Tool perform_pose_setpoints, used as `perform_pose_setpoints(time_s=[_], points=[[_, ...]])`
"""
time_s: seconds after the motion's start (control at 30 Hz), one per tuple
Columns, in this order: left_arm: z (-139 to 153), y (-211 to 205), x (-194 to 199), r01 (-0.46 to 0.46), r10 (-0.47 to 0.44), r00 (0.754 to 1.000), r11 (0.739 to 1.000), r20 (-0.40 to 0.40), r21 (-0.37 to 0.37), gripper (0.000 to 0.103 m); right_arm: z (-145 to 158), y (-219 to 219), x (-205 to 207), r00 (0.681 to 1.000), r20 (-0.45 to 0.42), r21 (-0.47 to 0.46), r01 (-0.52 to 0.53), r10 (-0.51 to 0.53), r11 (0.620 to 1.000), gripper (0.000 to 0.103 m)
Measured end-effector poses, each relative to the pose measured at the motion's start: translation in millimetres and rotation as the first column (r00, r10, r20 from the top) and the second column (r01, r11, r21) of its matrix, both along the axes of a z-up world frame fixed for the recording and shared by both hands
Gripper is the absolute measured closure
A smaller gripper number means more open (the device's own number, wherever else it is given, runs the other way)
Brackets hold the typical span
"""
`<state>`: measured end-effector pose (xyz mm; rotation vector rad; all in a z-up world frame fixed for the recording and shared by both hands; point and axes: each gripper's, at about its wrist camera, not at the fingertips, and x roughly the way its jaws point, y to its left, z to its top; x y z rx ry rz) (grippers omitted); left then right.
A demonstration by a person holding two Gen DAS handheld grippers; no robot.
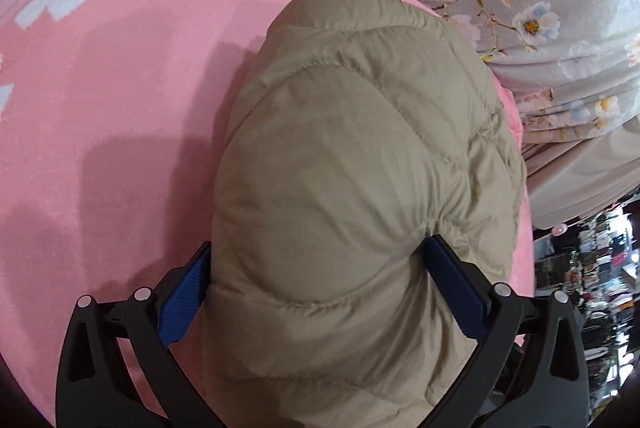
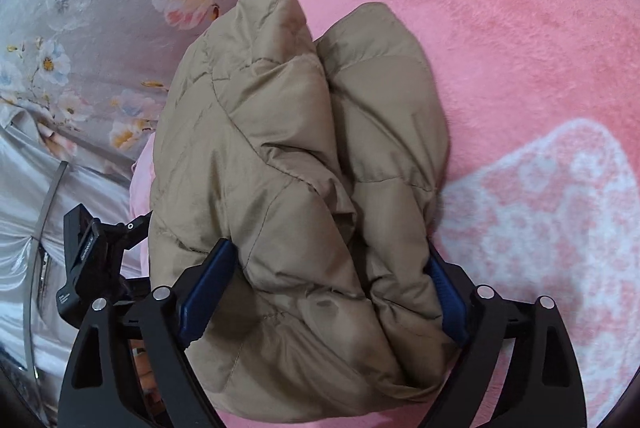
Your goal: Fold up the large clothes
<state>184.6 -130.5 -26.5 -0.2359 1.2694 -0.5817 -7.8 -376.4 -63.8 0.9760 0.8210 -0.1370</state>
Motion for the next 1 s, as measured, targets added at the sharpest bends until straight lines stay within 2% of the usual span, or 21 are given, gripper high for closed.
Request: perform_pose_setpoints(time_s=[0.13,0.2,0.3,0.4,0.47,0.5,0.53,0.57,0.6,0.67,0.7,0.73,0.83,0.9,1.0], points=[[3.7,-7.5,-0.5,0.014,-0.015,0.998,1.000,0.065,0.026,0.005,-4.2,0.2,15.8,0.999,0.031,0.022,-0.018,0.017,1.000,0.013],[4.7,-7.9,-0.8,0.028,-0.030,0.995,0.999,0.096,0.028,0.006,-5.0,-0.8,17.7,0.998,0.049,0.022,-0.035,0.034,0.999,0.017],[9.2,-5.0,-0.7,0.041,-0.046,0.989,0.998,0.143,0.041,0.020,-7.6,-0.1,22.5,0.992,0.102,0.044,-0.079,0.075,0.996,0.032],[18.4,-2.2,0.4,0.046,-0.065,0.975,0.994,0.212,0.095,0.026,-7.6,5.4,38.5,0.988,0.113,0.040,-0.107,0.102,0.993,0.036],[22.6,2.3,4.7,0.031,-0.061,0.968,0.992,0.243,0.123,0.032,-0.9,17.0,54.3,0.985,0.112,-0.020,-0.130,0.132,0.991,0.044],[24.6,4.7,7.9,0.026,-0.060,0.964,0.991,0.260,0.131,0.034,4.0,22.4,59.9,0.983,0.112,-0.059,-0.141,0.147,0.988,0.055],[28.1,10.8,12.2,0.017,-0.057,0.956,0.990,0.287,0.139,0.041,11.0,30.4,68.2,0.980,0.112,-0.114,-0.154,0.167,0.982,0.061],[30.7,16.2,14.9,0.008,-0.051,0.950,0.990,0.309,0.141,0.049,20.8,41.4,79.2,0.973,0.118,-0.178,-0.175,0.198,0.968,0.075],[34.3,20.3,18.1,0.001,-0.049,0.942,0.990,0.332,0.142,0.053,28.3,49.3,88.6,0.967,0.127,-0.218,-0.188,0.219,0.958,0.081],[45.7,28.8,26.0,-0.003,-0.051,0.929,0.989,0.366,0.145,0.065,45.1,64.4,106.1,0.959,0.146,-0.283,-0.196,0.244,0.939,0.084],[53.3,35.1,30.1,-0.011,-0.041,0.924,0.991,0.381,0.134,0.067,56.0,70.3,111.6,0.953,0.171,-0.317,-0.187,0.250,0.930,0.085],[59.3,37.4,33.6,-0.005,-0.033,0.912,0.996,0.408,0.092,0.069,68.7,75.0,116.3,0.946,0.199,-0.343,-0.178,0.256,0.922,0.086],[81.6,52.0,40.9,-0.014,-0.018,0.887,0.998,0.462,0.065,0.071,100.1,86.5,131.8,0.918,0.262,-0.399,-0.179,0.299,0.899,0.086],[96.8,60.4,46.7,-0.030,-0.001,0.861,0.998,0.509,0.053,0.071,116.0,96.2,141.4,0.902,0.281,-0.438,-0.182,0.327,0.880,0.086],[108.7,75.9,60.2,-0.059,0.019,0.830,0.997,0.557,0.053,0.071,123.8,106.6,158.6,0.888,0.290,-0.472,-0.193,0.358,0.860,0.086]])
